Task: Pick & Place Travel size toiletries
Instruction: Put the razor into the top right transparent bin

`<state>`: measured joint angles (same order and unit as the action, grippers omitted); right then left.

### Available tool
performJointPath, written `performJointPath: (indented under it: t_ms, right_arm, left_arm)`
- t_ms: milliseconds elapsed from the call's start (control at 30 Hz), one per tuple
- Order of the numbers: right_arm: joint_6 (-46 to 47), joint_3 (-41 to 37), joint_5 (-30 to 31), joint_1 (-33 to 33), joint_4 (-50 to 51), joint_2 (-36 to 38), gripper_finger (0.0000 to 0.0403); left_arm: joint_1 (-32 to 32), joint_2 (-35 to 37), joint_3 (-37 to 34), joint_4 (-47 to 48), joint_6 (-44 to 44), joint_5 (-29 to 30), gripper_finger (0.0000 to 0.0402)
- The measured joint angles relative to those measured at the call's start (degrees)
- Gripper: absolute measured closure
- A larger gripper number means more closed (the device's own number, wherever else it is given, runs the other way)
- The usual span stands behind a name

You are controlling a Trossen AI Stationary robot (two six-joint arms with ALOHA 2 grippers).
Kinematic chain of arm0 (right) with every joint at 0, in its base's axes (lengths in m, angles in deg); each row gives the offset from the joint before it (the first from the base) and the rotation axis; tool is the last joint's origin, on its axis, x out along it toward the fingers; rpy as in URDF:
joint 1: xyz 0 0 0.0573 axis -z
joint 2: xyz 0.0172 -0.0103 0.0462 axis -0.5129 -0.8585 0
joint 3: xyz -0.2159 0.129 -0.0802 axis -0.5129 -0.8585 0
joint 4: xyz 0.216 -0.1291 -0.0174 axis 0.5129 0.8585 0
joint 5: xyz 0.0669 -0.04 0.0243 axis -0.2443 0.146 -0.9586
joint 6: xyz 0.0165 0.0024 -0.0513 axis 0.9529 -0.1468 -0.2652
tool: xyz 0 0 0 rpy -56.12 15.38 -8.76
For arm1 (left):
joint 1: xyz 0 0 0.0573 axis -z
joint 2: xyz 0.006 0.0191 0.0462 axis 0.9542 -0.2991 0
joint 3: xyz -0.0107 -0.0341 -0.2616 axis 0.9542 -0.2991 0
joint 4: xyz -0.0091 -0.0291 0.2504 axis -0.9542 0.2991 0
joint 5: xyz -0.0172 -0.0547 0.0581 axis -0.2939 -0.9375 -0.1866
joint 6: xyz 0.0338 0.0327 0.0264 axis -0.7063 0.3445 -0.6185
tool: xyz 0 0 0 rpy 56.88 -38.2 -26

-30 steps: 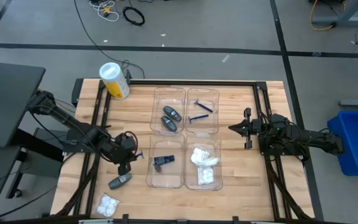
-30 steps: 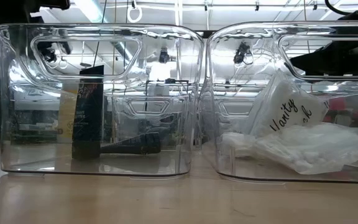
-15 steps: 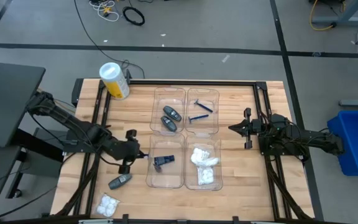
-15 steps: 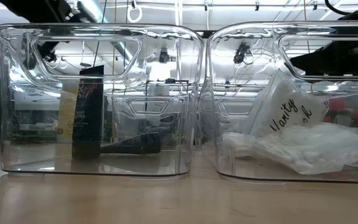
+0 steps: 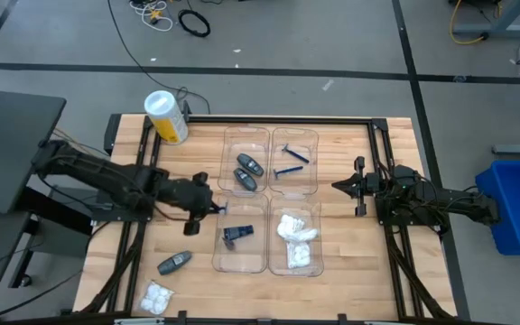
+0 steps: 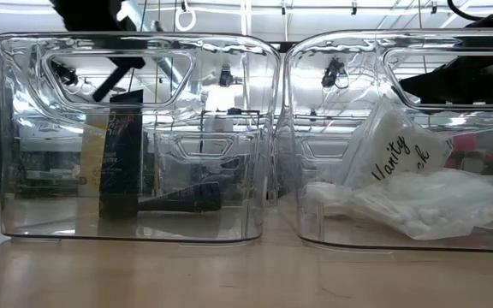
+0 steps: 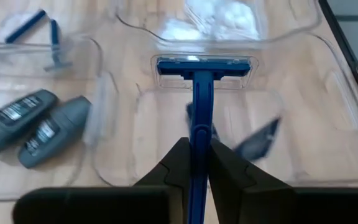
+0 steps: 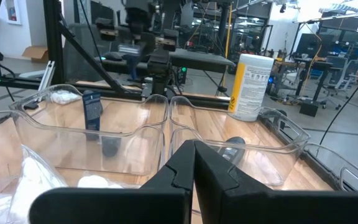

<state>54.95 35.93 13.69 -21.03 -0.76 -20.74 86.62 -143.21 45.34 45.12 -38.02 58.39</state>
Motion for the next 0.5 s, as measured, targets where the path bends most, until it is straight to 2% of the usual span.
performJointPath:
  t_ms: [233, 500]
  right_arm:
    - [0.0, 0.0, 0.0, 0.0, 0.0, 0.0, 0.0389]
    - [0.0, 0.0, 0.0, 0.0, 0.0, 0.0, 0.0389]
  left_arm:
    - [-7.4, 0.0, 0.0, -3.9, -3.6, -2.4, 0.0358]
    - [-14.8, 0.0, 0.0, -7.5, -3.3, -3.8, 0.0360]
